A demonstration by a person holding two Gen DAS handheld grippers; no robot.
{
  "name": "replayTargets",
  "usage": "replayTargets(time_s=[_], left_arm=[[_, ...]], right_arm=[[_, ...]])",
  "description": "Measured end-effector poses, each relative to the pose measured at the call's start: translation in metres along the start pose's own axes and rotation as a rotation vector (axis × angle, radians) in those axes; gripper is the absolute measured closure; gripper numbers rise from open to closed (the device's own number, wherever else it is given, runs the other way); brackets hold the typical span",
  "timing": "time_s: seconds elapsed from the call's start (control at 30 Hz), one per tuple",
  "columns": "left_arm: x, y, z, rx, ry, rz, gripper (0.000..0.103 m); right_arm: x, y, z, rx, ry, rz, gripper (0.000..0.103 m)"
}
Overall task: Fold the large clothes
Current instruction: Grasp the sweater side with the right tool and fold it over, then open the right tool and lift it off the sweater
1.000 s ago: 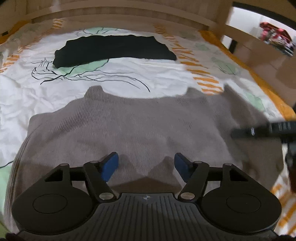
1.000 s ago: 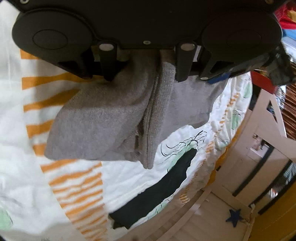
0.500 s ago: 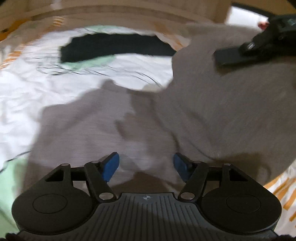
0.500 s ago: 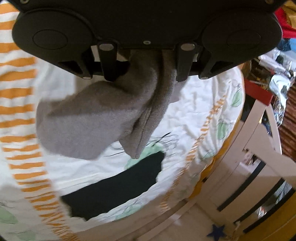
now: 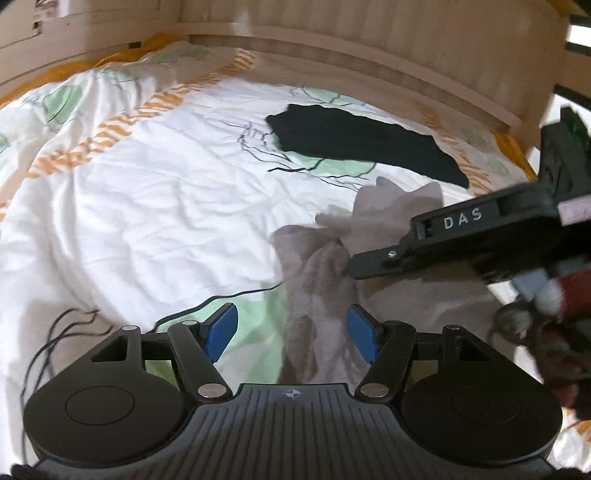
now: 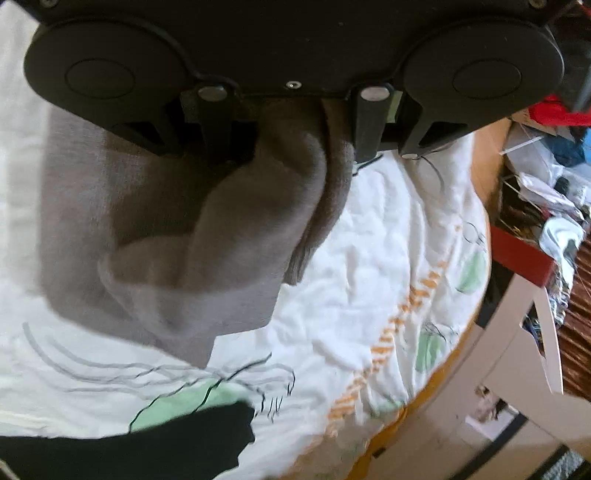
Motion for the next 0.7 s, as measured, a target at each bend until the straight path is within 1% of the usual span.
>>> replayTargets(time_s=[0.07,0.1,0.17,0.27,0.4,0.47,0.53,0.63,0.7], left_arm=[[0.001,-0.004,0.006,0.001,-0.012,-0.008,0.039],[0.002,-0.006,0.007,0.002,-0.016,-0.013,0.039],[0.002,-0.013,0.011,0.001,-0.021,-0.025,0.039],[0.006,-0.018,0.013,0.003,-0.025,-0.042,0.039],[0.012,-0.027,0.015,0.012,-0.019,-0.077,0.039],[0.013,-0.033,0.012,0.007,-0.009,-0.093,0.039],[0.012,-0.037,0.005,-0.007,0.015,-0.102,0.039],[0.009,-0.032,-0.008,-0.046,0.053,-0.090,0.039],[0.005,-0.024,-0.019,-0.070,0.070,-0.071,0.039]], right_arm=[[-0.004,0.002,0.002,0.017,-0.011,-0.019,0.048],[-0.005,-0.001,0.003,0.034,-0.010,-0.030,0.043],[-0.005,-0.012,0.003,0.100,0.010,-0.057,0.038],[0.000,-0.031,0.006,0.184,0.017,-0.123,0.038],[0.003,-0.062,0.011,0.217,-0.022,-0.220,0.038],[0.002,-0.075,0.010,0.186,-0.051,-0.247,0.038],[-0.002,-0.080,0.008,0.127,-0.097,-0.254,0.038],[-0.011,-0.078,0.007,-0.004,-0.210,-0.229,0.038],[-0.022,-0.069,0.006,-0.114,-0.332,-0.205,0.039]])
Point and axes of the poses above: each gripper's, at about its wrist camera, not at the fingertips, and y roughly the way its jaws point, z to its left, x to its top, the point moved 2 cm from there along y, roughly the way its jaws point, and after that the axes turned 9 degrees about x, right-handed, at the moved point
